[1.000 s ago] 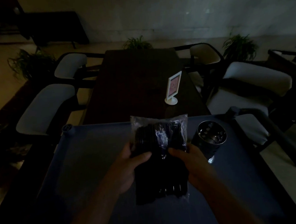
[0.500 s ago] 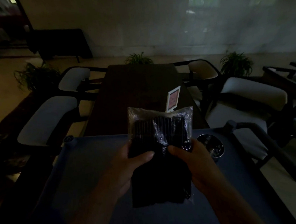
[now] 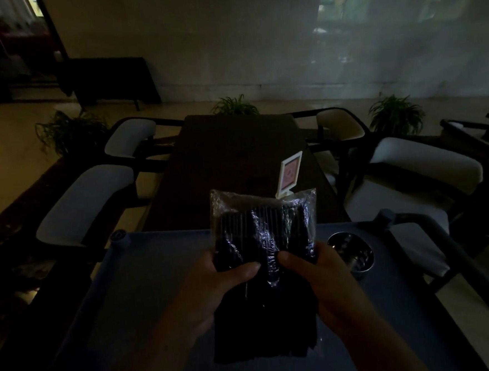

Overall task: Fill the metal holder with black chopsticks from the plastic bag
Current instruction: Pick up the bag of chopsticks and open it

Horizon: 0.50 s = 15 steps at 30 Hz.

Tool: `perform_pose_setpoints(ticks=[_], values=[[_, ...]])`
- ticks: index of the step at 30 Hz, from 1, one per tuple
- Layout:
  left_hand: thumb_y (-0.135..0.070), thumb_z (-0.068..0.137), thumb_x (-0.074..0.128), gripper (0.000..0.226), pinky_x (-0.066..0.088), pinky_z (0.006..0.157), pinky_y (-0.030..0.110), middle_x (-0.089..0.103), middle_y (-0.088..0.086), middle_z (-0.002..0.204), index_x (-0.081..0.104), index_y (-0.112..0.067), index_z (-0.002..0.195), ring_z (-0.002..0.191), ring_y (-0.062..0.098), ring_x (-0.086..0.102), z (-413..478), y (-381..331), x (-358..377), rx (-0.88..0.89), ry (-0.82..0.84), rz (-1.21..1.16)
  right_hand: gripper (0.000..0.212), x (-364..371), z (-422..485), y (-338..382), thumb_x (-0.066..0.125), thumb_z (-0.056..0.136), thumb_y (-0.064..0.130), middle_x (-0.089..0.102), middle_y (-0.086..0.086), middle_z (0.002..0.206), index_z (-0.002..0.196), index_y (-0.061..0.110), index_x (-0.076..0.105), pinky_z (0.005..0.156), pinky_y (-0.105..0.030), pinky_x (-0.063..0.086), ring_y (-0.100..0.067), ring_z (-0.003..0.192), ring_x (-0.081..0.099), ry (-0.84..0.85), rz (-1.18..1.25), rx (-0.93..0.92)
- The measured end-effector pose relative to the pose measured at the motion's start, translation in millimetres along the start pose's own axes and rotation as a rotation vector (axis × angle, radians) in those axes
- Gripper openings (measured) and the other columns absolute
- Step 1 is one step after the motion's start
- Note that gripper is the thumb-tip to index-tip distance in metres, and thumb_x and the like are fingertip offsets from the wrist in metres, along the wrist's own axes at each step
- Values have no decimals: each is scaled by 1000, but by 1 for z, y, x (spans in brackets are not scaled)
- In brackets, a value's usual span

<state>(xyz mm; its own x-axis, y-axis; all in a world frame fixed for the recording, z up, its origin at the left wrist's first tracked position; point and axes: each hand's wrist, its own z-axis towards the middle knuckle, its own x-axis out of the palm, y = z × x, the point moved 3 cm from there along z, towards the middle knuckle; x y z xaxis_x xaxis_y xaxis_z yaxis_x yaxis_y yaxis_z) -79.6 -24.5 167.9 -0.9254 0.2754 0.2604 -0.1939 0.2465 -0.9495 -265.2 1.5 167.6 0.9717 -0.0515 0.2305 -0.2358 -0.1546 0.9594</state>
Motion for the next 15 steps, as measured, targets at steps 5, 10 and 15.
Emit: perform_pose_setpoints(ticks=[5, 10, 15], values=[[-17, 61, 85, 40, 60, 66, 32, 78, 8, 99, 74, -23, 99, 91, 27, 74, 0, 4, 0, -5, -15, -48, 34, 6, 1, 5, 76, 73, 21, 77, -7, 101, 106, 17, 67, 75, -36, 60, -24, 93, 75, -13, -80, 9], [-21, 58, 84, 34, 59, 63, 28, 79, 7, 93, 76, -24, 91, 85, 23, 75, 1, 0, -6, 23, -83, 6, 47, 11, 0, 22, 76, 77, 29, 66, 13, 108, 108, 51, 48, 69, -18, 58, 1, 95, 68, -128, -353, -190], [-25, 60, 85, 48, 60, 65, 27, 78, 1, 95, 70, -21, 106, 86, 20, 76, -1, -1, -9, 66, -109, 59, 73, 30, -8, 43, 77, 75, 33, 40, 4, 140, 135, 38, 35, 97, -25, 45, -7, 126, 45, -327, -790, -516]])
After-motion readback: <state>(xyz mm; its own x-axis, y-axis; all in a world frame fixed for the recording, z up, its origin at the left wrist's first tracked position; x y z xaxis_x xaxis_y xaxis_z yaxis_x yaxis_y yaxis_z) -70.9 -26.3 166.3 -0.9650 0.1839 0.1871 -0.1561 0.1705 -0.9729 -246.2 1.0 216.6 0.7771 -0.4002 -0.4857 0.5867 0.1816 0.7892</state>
